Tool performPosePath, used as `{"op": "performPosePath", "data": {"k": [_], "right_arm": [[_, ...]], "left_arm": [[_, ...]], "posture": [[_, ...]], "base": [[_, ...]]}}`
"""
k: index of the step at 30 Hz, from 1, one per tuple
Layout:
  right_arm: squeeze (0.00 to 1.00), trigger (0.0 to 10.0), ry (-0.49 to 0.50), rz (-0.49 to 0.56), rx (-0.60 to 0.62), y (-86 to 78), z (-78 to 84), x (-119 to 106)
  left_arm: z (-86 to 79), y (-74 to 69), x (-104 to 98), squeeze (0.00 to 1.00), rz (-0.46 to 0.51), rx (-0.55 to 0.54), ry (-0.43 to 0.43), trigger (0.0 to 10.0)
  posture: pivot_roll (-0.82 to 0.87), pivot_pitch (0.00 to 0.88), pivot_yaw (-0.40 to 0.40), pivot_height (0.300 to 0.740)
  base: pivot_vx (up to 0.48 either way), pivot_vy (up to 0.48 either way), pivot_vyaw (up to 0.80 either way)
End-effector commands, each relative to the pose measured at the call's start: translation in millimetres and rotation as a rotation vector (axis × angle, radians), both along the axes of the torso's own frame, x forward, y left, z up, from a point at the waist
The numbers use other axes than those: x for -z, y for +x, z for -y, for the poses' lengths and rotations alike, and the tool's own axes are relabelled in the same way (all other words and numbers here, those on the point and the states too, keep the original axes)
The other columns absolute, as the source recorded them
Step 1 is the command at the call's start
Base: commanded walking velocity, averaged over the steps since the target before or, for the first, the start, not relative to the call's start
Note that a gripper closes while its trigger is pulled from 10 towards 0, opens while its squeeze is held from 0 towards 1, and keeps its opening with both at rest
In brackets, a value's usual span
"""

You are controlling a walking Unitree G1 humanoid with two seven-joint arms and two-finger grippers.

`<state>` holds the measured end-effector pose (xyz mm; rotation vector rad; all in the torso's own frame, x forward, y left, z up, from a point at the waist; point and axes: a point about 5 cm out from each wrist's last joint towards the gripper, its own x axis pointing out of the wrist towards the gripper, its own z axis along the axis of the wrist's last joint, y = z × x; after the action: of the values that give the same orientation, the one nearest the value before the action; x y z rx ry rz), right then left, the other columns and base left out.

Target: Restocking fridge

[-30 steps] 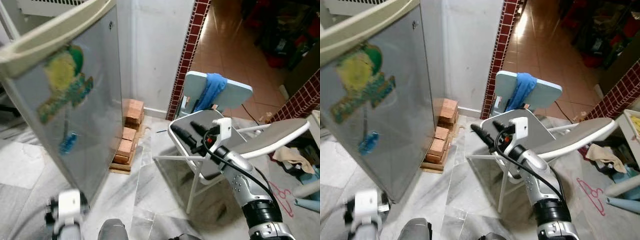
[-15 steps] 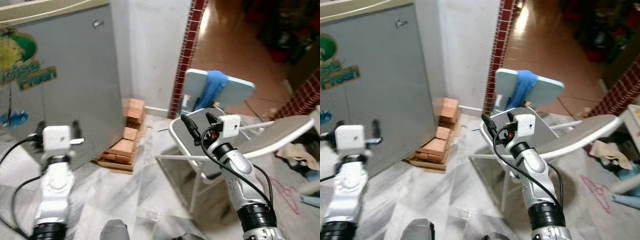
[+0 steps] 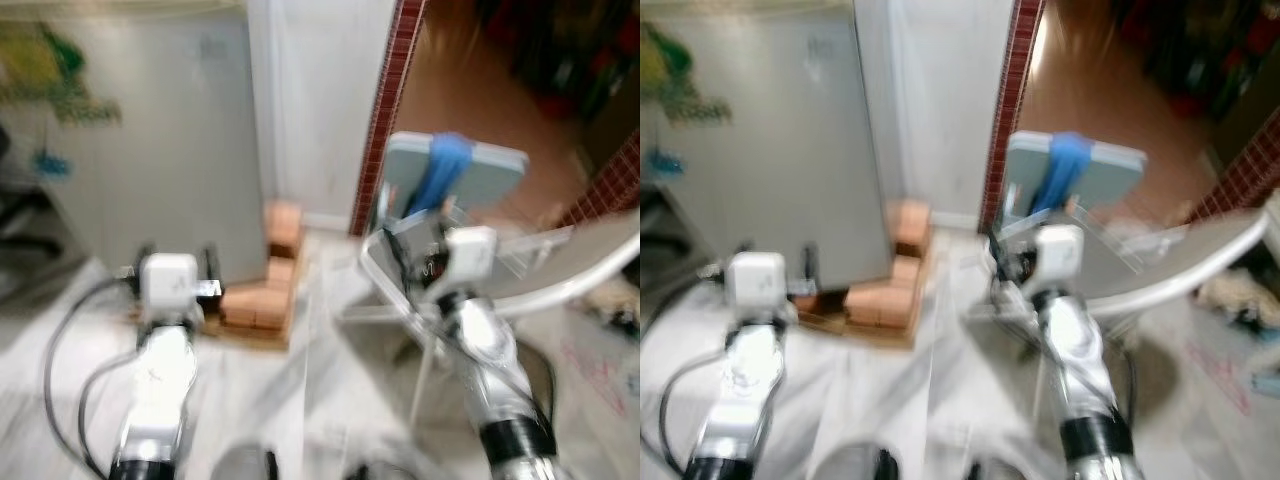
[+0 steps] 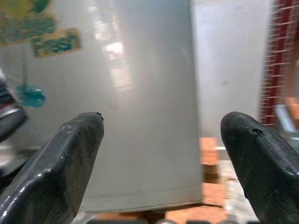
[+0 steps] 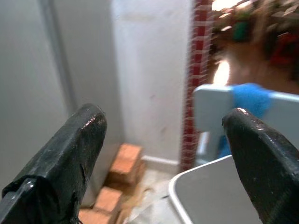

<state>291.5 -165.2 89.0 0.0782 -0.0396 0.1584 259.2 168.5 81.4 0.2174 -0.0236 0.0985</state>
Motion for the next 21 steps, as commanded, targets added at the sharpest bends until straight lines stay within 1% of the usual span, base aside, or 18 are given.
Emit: {"op": "performPosePath", "data": {"k": [1,10,15,21], "right_arm": [[0.0,10.0,-0.001,0.028,-0.003,1.1,-3.8,-5.2],[0.0,10.0,-0.015,0.036,0.038,-2.1,-1.1,-4.5],[0.0,10.0,-0.021,0.031,0.056,-4.0,1.1,-2.4],[0.0,10.0,-0.025,0.034,0.062,-2.7,0.8,-2.6]], "left_arm": [[-6.7,2.4,-6.8,0.0,0.016,-0.01,0.01,10.0],[-7.4,-0.9,-8.7,0.0,0.014,-0.005,-0.005,10.0],[-6.2,-3.2,-6.2,0.0,-0.001,-0.004,-0.016,10.0],[-6.4,-1.1,-7.1,0.0,-0.001,0.004,-0.023,10.0]], "posture": [[0.08,0.014,-0.049,0.74],[0.08,0.01,-0.043,0.74],[0.08,0.004,-0.04,0.74],[0.08,0.0,-0.039,0.74]], "base": [[0.0,0.48,-0.48],[0.0,0.48,-0.47],[0.0,0.48,-0.77],[0.0,0.48,-0.8]]}}
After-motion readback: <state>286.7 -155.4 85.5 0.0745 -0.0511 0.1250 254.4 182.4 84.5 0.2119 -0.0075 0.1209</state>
